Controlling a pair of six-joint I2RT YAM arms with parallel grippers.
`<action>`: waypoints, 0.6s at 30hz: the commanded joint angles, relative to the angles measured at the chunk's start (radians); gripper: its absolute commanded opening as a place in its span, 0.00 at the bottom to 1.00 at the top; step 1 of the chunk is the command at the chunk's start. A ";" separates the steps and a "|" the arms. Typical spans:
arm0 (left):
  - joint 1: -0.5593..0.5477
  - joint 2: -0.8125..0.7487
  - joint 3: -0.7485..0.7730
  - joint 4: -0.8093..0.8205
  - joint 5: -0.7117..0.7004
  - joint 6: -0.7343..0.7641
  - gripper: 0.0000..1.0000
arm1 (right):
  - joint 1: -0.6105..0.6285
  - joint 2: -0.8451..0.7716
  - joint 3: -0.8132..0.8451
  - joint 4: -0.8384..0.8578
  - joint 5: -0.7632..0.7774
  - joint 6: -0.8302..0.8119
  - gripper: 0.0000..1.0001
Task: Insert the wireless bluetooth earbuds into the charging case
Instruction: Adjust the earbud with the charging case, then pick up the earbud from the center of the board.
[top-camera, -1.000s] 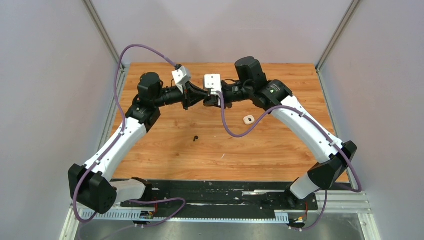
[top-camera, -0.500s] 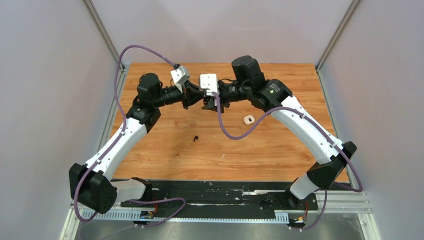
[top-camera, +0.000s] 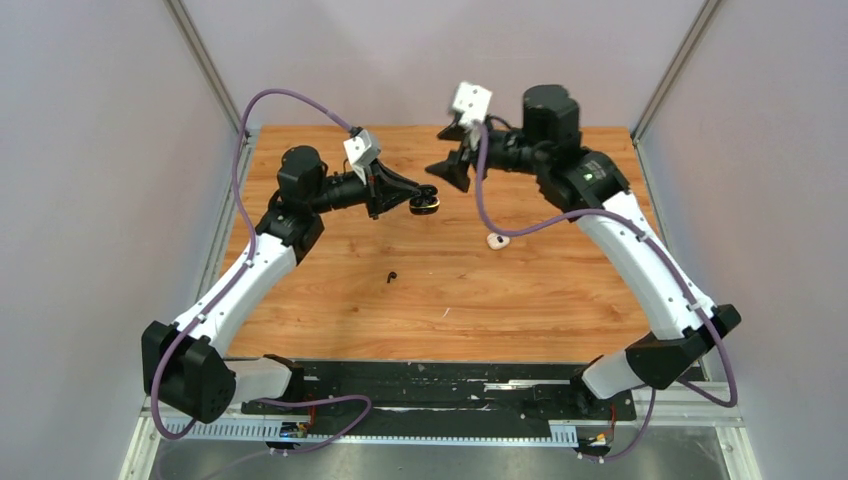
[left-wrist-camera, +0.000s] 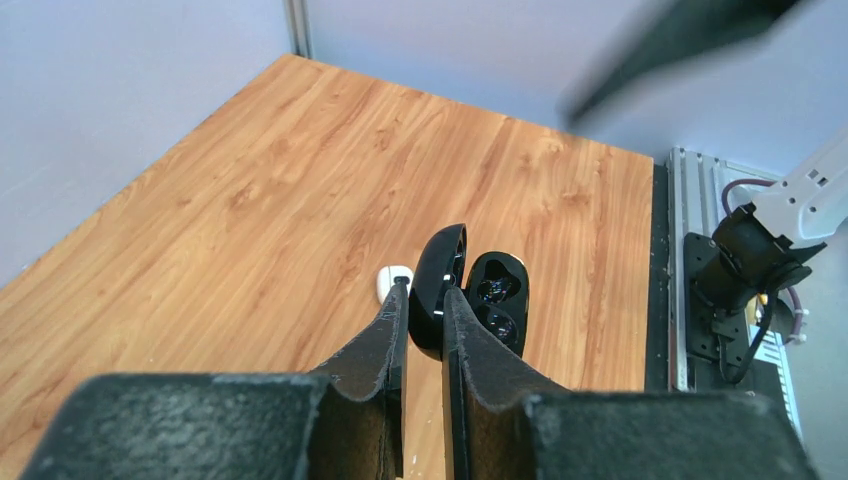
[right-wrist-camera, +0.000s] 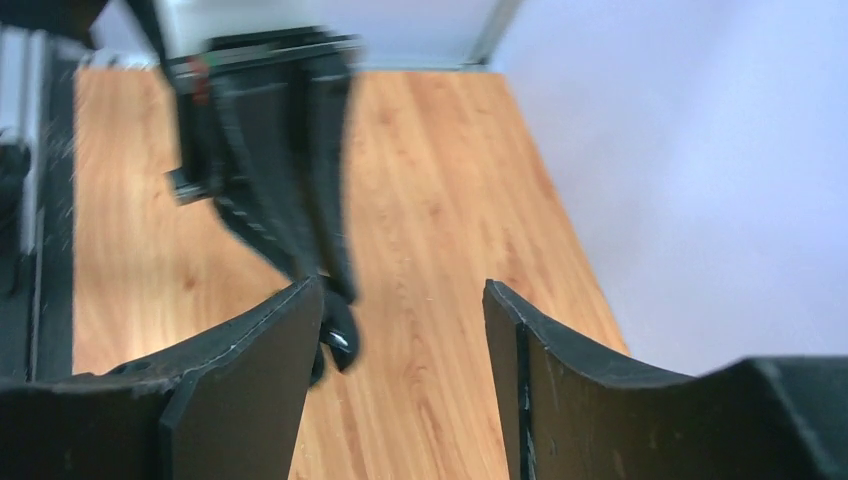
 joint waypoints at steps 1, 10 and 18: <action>0.022 -0.004 0.017 0.004 0.018 -0.020 0.00 | -0.128 -0.093 0.002 0.165 0.033 0.289 0.63; 0.098 -0.089 0.027 -0.156 -0.145 0.087 0.00 | -0.313 -0.118 -0.398 0.218 -0.229 0.298 0.49; 0.175 -0.216 0.005 -0.336 -0.270 0.148 0.00 | -0.135 0.093 -0.503 0.186 -0.217 0.060 0.45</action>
